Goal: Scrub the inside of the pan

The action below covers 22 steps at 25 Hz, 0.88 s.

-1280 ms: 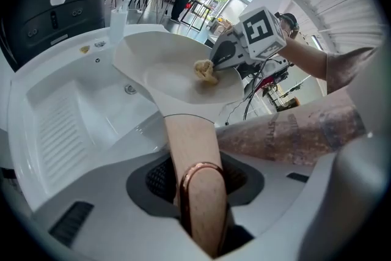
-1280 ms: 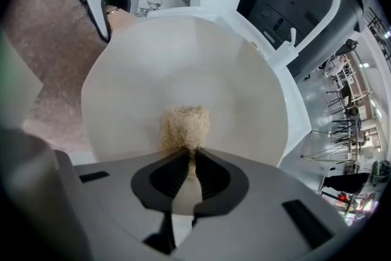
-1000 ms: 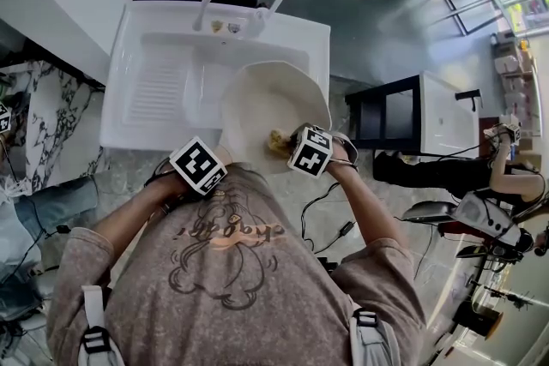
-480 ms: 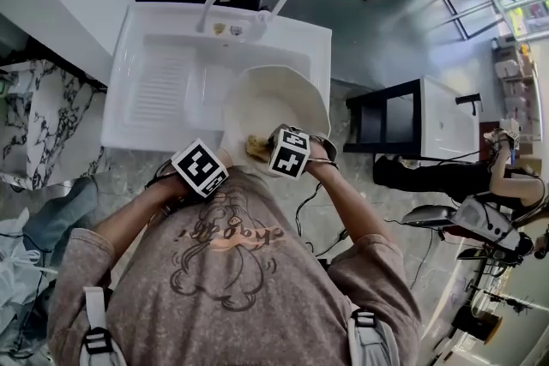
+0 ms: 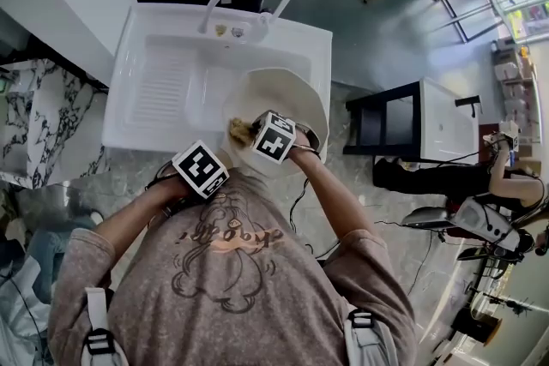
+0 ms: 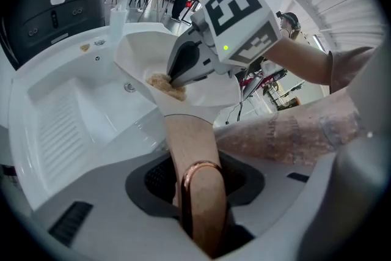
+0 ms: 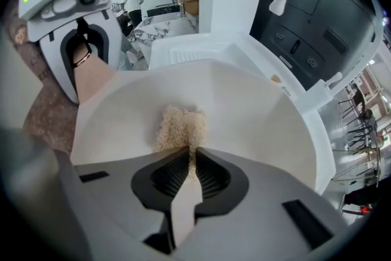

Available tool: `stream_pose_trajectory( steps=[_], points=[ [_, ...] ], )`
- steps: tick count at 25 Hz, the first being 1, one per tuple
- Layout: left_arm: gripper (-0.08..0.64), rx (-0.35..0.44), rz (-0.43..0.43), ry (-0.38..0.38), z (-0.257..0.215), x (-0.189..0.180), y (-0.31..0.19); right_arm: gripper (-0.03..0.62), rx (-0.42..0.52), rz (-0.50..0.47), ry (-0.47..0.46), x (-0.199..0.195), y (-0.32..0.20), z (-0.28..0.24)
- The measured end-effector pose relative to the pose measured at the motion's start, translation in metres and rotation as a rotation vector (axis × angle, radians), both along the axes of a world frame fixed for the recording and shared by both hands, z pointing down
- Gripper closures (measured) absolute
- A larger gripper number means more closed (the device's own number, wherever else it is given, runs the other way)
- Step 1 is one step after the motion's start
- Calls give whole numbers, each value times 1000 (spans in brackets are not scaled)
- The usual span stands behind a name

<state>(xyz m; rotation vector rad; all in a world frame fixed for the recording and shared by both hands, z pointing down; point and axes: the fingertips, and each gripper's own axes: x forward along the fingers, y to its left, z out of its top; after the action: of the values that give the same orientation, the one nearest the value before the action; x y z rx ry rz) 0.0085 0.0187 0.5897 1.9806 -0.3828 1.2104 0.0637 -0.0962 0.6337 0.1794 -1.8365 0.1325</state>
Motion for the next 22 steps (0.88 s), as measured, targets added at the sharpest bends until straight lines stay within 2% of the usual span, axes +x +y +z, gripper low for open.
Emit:
stream_pose_trajectory(
  steps=[6, 13, 22],
  points=[
    [397, -7, -6, 1, -1, -3, 1, 545, 78, 41, -14, -11, -30, 1],
    [397, -23, -13, 8, 0, -4, 3, 545, 149, 122, -20, -5, -58, 9],
    [397, -24, -6, 13, -1, -5, 2, 545, 254, 121, 57, 17, -89, 16]
  ],
)
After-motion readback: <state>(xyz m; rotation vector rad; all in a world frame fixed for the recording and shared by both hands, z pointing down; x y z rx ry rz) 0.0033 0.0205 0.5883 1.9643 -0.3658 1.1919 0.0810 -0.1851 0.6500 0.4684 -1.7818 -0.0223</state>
